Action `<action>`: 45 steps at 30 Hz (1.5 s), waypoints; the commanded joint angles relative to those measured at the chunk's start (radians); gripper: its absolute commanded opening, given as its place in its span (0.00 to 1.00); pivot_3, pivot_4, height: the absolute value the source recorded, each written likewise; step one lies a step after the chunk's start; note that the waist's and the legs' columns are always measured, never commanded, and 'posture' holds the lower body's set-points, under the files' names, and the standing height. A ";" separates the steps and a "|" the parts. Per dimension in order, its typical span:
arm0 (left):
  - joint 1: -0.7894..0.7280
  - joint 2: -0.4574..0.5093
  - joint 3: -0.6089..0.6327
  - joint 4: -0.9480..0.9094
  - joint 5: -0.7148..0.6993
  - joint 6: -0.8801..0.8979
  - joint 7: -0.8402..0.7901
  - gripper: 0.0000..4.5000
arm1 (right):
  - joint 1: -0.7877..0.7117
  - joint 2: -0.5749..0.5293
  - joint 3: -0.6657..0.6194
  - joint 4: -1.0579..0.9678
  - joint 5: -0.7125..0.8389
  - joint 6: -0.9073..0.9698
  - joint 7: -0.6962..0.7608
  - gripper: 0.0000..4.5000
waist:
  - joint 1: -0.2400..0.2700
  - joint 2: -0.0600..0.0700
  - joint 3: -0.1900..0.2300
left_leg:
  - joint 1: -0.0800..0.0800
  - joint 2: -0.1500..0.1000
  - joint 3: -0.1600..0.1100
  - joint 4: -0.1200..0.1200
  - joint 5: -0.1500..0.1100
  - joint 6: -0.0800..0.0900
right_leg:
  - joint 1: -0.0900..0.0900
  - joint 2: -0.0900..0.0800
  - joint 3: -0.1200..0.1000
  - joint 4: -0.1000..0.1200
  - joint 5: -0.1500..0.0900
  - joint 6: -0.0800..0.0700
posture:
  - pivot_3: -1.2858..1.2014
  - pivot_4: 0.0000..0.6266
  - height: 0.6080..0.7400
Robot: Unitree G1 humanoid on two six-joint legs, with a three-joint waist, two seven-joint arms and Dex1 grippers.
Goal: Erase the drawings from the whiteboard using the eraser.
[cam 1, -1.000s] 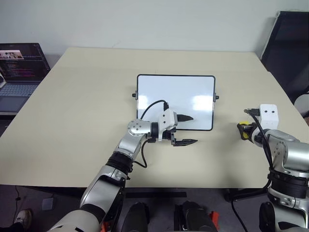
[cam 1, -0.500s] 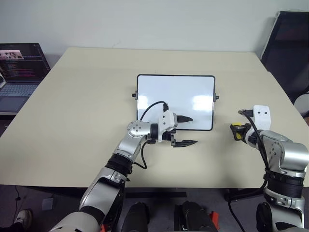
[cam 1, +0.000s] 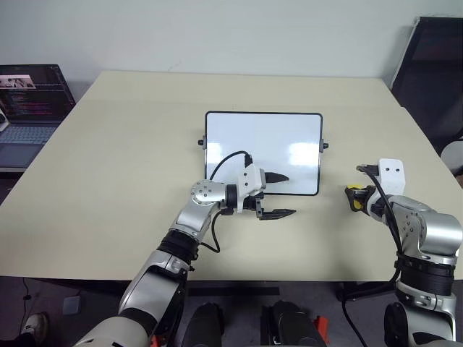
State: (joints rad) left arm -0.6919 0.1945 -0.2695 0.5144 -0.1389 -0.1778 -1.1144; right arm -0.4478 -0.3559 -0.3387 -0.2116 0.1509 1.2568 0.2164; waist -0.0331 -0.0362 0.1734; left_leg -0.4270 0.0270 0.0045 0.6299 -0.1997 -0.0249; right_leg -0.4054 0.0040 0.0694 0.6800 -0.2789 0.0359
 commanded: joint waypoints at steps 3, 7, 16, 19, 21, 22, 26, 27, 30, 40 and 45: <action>-0.019 -0.002 0.016 -0.039 -0.010 -0.002 0.003 1.00 | -0.018 -0.024 -0.032 -0.015 0.037 0.012 0.006 0.27 | 0.000 0.000 0.000 | 0.000 0.000 0.000 0.000 0.000 0.000 | 0.000 0.000 0.000 0.000 0.000 0.000 | 0.52 0.24 1.00; -0.020 -0.002 0.017 -0.036 -0.010 -0.003 0.003 1.00 | -0.057 -0.057 -0.056 0.021 0.070 0.048 0.023 0.27 | 0.000 0.000 0.000 | 0.000 0.000 0.000 0.000 0.000 0.000 | 0.000 0.000 0.000 0.000 0.000 0.000 | 0.52 0.24 1.00; -0.010 -0.002 0.014 -0.041 -0.010 -0.002 0.006 1.00 | -0.137 -0.100 -0.156 0.166 0.152 0.128 0.062 0.27 | 0.000 0.000 0.000 | 0.000 0.000 0.000 0.000 0.000 0.000 | 0.000 0.000 0.000 0.000 0.001 -0.002 | 0.52 0.24 1.00; -0.014 0.000 0.017 -0.038 -0.011 -0.003 0.004 1.00 | -0.159 -0.092 -0.188 0.201 0.167 0.144 0.055 0.27 | 0.000 0.000 0.000 | 0.000 0.000 0.000 0.000 0.000 0.000 | 0.000 0.000 0.000 0.000 0.001 -0.002 | 0.52 0.24 1.00; -0.016 0.002 0.018 -0.034 -0.011 -0.005 0.005 1.00 | -0.162 -0.091 -0.194 0.211 0.174 0.146 0.053 0.27 | 0.000 0.000 0.000 | 0.000 0.000 0.000 0.000 0.000 0.000 | 0.000 0.000 0.000 0.000 0.001 -0.002 | 0.52 0.24 1.00; -0.017 0.003 0.019 -0.033 -0.010 -0.006 0.005 1.00 | -0.162 -0.093 -0.193 0.213 0.174 0.146 0.054 0.27 | 0.000 0.000 0.000 | 0.000 0.000 0.000 0.000 0.000 0.000 | 0.000 0.000 0.000 0.000 0.001 -0.002 | 0.52 0.24 1.00; -0.016 0.005 0.018 -0.034 -0.009 -0.007 0.005 1.00 | -0.159 -0.095 -0.193 0.213 0.180 0.149 0.056 0.49 | 0.000 0.000 0.000 | 0.000 0.000 0.000 0.000 0.000 0.000 | 0.000 0.000 0.000 0.000 0.001 -0.002 | 0.52 0.24 1.00; -0.016 0.005 0.018 -0.033 -0.009 -0.007 0.005 1.00 | -0.158 -0.096 -0.193 0.213 0.182 0.148 0.056 0.56 | 0.000 0.000 0.000 | 0.000 0.000 0.000 0.000 0.000 0.000 | 0.000 0.000 0.000 0.000 0.001 -0.002 | 0.52 0.24 1.00; -0.017 0.005 0.018 -0.033 -0.009 -0.006 0.005 1.00 | -0.158 -0.098 -0.193 0.215 0.187 0.144 0.053 0.81 | 0.000 0.000 0.000 | 0.000 0.000 0.000 0.000 0.000 0.000 | 0.000 0.000 0.000 0.000 0.001 -0.002 | 0.52 0.24 1.00; -0.018 0.006 0.017 -0.033 -0.011 -0.003 0.001 1.00 | -0.163 -0.103 -0.200 0.216 0.202 0.144 0.038 0.99 | 0.000 0.000 0.000 | 0.000 0.000 0.000 0.000 0.000 0.000 | 0.000 0.000 0.000 0.000 0.001 -0.001 | 0.52 0.24 1.00; -0.028 0.023 0.021 -0.037 -0.008 -0.001 -0.007 1.00 | -0.175 -0.100 -0.216 0.196 0.206 0.152 0.030 0.99 | 0.000 0.000 0.000 | 0.000 0.000 0.000 0.000 0.000 0.000 | 0.000 0.000 0.000 0.000 0.001 -0.002 | 0.52 0.24 1.00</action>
State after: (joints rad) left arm -0.6942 0.2064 -0.2692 0.5143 -0.1389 -0.1777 -1.1168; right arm -0.5918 -0.4422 -0.5286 0.0149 0.3354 1.4073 0.2535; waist -0.0333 -0.0359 0.1732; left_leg -0.4270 0.0271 0.0048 0.6299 -0.1997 -0.0248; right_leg -0.4054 0.0043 0.0696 0.6801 -0.2780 0.0344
